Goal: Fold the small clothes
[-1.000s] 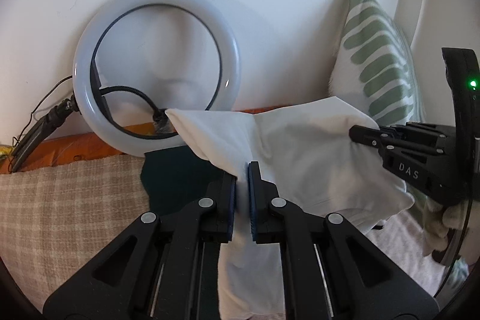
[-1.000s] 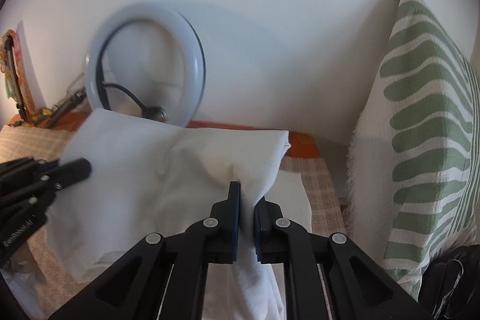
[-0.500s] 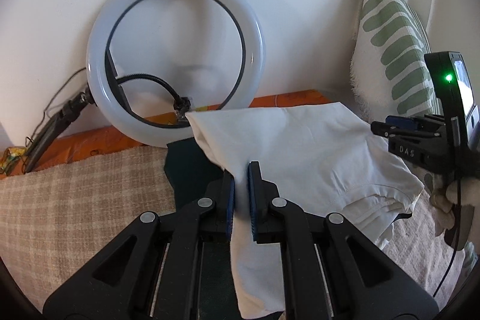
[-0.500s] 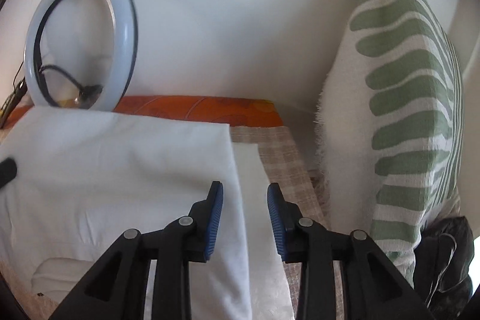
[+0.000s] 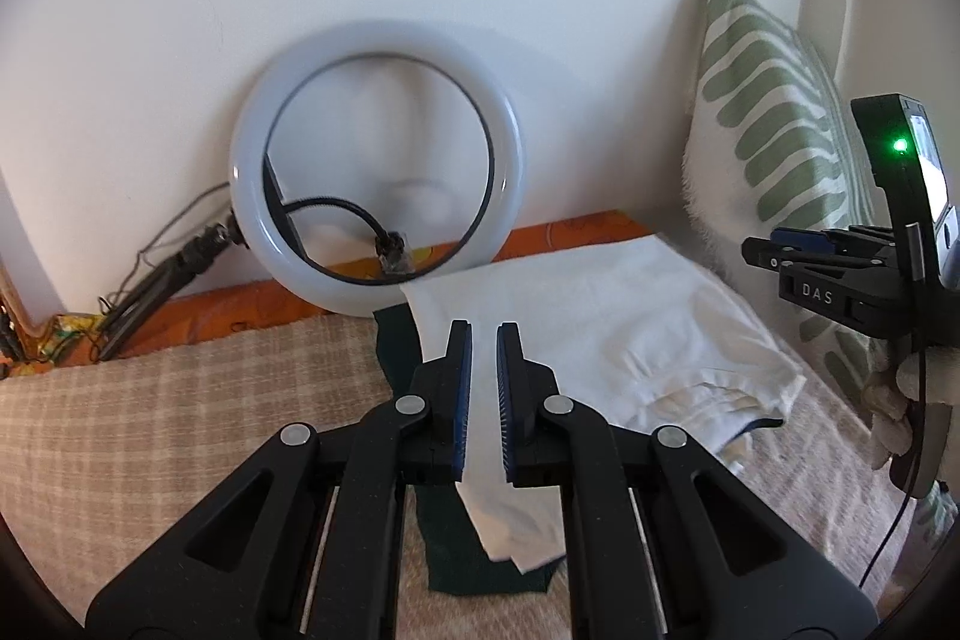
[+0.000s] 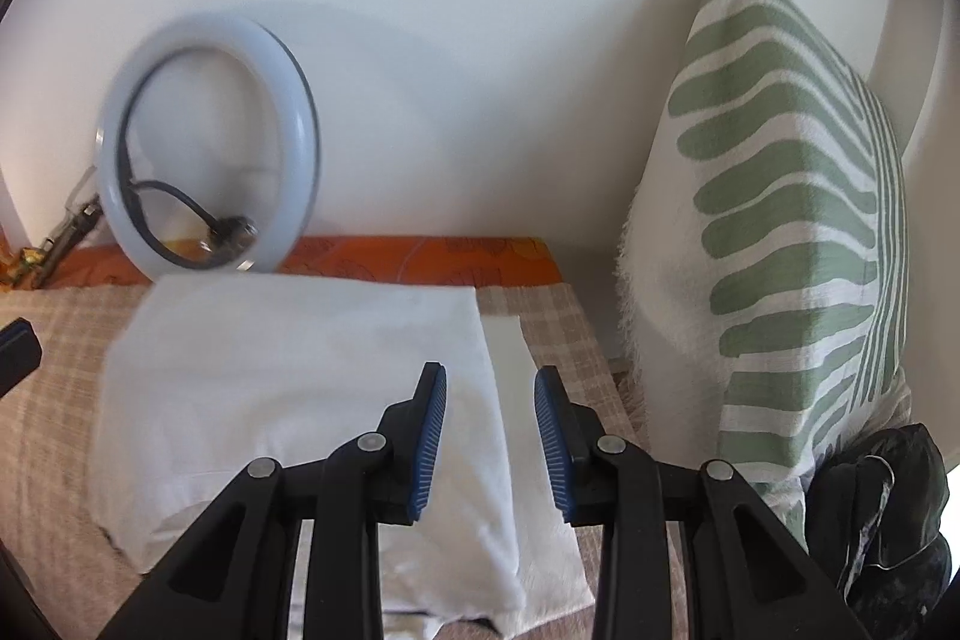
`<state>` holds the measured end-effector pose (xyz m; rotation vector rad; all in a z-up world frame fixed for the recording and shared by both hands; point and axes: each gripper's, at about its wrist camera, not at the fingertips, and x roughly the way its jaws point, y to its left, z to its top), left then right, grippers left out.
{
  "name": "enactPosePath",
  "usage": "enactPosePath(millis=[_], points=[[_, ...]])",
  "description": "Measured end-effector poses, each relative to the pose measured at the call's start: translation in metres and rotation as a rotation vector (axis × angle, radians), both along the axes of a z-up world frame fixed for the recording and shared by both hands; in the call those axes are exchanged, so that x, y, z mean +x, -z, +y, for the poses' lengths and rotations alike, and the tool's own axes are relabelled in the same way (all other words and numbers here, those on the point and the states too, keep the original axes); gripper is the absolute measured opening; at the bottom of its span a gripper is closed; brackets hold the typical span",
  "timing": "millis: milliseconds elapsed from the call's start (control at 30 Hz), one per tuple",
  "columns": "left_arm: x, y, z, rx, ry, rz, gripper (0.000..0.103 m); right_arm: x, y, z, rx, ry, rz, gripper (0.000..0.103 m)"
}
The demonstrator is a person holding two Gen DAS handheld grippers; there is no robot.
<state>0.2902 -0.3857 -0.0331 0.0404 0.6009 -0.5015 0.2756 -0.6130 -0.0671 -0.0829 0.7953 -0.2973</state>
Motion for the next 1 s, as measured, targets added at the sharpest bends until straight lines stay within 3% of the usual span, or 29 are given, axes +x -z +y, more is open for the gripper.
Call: enactPosePath(millis=[267, 500, 733, 1000], points=[[-0.049, -0.044, 0.033, -0.025, 0.015, -0.067, 0.006, -0.044, -0.05, 0.036, 0.021, -0.03, -0.072, 0.031], [-0.104, -0.072, 0.078, -0.054, 0.029, -0.116, 0.006, -0.109, -0.087, 0.084, 0.072, -0.05, -0.146, 0.031], [-0.162, -0.087, 0.124, -0.061, 0.046, -0.147, 0.006, -0.17, -0.105, 0.136, 0.068, -0.072, -0.188, 0.031], [-0.216, -0.081, 0.17, -0.048, 0.067, -0.152, 0.006, -0.23, -0.1, 0.187, 0.088, -0.072, -0.216, 0.032]])
